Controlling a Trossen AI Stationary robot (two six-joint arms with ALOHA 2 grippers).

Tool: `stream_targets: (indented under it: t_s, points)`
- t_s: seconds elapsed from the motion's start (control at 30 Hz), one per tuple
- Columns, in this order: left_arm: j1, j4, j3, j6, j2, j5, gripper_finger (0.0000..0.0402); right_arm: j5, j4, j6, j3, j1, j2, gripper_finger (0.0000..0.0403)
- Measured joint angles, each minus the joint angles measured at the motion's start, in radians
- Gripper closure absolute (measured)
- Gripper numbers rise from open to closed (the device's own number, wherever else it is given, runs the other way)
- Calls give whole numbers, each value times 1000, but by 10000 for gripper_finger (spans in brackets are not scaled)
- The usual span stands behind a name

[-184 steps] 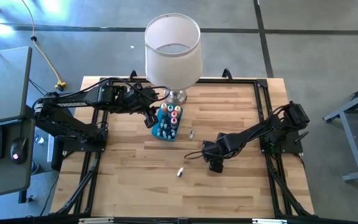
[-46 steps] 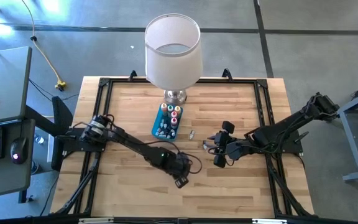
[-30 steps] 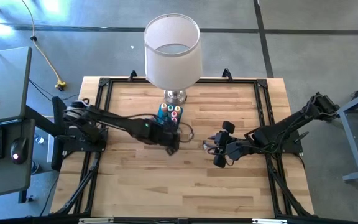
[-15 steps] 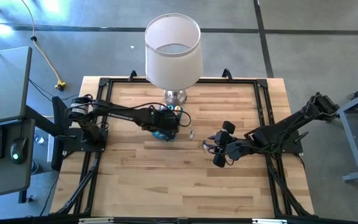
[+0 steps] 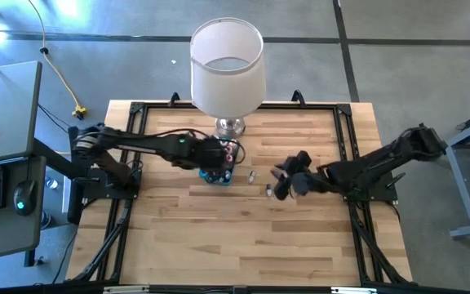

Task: Pick & Place food coloring
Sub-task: Put the small red food coloring bottle into the blue bin

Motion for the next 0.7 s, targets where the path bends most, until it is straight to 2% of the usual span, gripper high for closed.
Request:
stream_targets:
  t_s: [0.1, 0.2, 0.33, 0.47, 0.7]
  points:
    - [-41, -27, 33, -1, -50, -84, 274, -111, 4, 102, -24, -75, 9, 260]
    - [-72, -44, 37, 0, -89, -160, 274, -220, 63, 176, -23, -103, 42, 260]
    - [-87, -69, 38, -1, -127, -198, 274, -250, 75, 158, 45, -95, 129, 260]
    - [-86, -96, 38, -1, -138, -202, 274, -247, -95, 178, 194, -96, 245, 261]
    - [-86, -130, 38, -1, -143, -226, 273, -256, -535, 384, 493, -94, 479, 261]
